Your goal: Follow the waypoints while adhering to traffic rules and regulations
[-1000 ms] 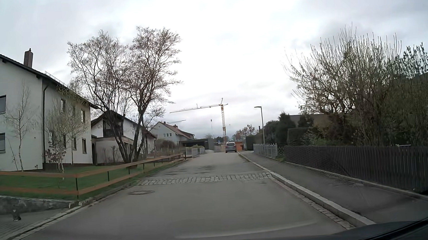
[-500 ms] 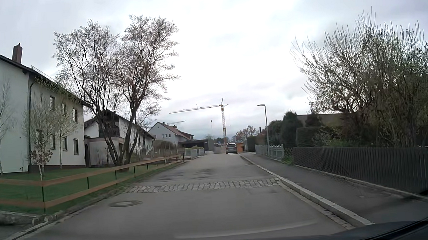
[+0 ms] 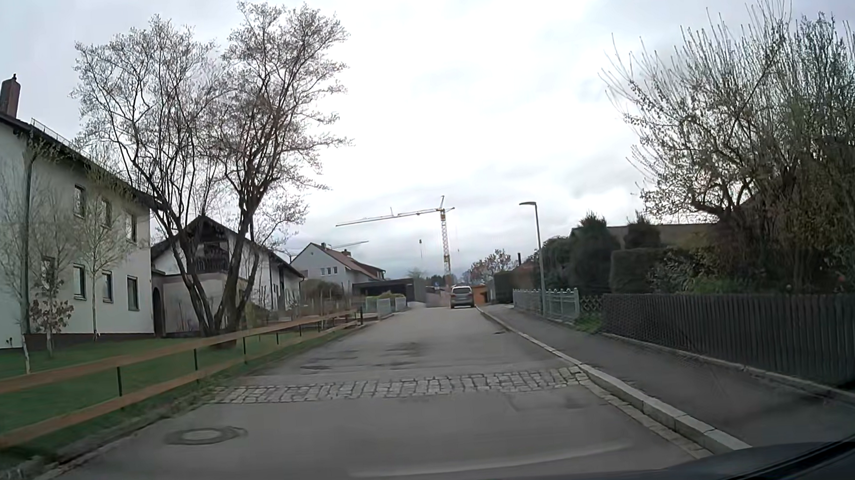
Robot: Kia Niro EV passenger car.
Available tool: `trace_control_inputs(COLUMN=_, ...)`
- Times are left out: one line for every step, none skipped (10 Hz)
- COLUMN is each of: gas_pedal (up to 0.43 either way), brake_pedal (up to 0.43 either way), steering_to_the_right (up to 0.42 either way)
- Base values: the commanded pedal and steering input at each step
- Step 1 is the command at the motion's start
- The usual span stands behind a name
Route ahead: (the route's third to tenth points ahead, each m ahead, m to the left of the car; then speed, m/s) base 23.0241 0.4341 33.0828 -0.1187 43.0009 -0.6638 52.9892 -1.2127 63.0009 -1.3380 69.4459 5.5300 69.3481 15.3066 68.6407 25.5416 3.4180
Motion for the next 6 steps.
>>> trace_control_inputs(gas_pedal=0.02, brake_pedal=0.0, steering_to_the_right=0.007)
trace_control_inputs(gas_pedal=0.008, brake_pedal=0.0, steering_to_the_right=0.009)
trace_control_inputs(gas_pedal=0.0, brake_pedal=0.0, steering_to_the_right=0.012)
trace_control_inputs(gas_pedal=0.0, brake_pedal=0.0, steering_to_the_right=0.014)
trace_control_inputs(gas_pedal=0.0, brake_pedal=0.0, steering_to_the_right=0.014)
trace_control_inputs(gas_pedal=0.0, brake_pedal=0.0, steering_to_the_right=0.015)
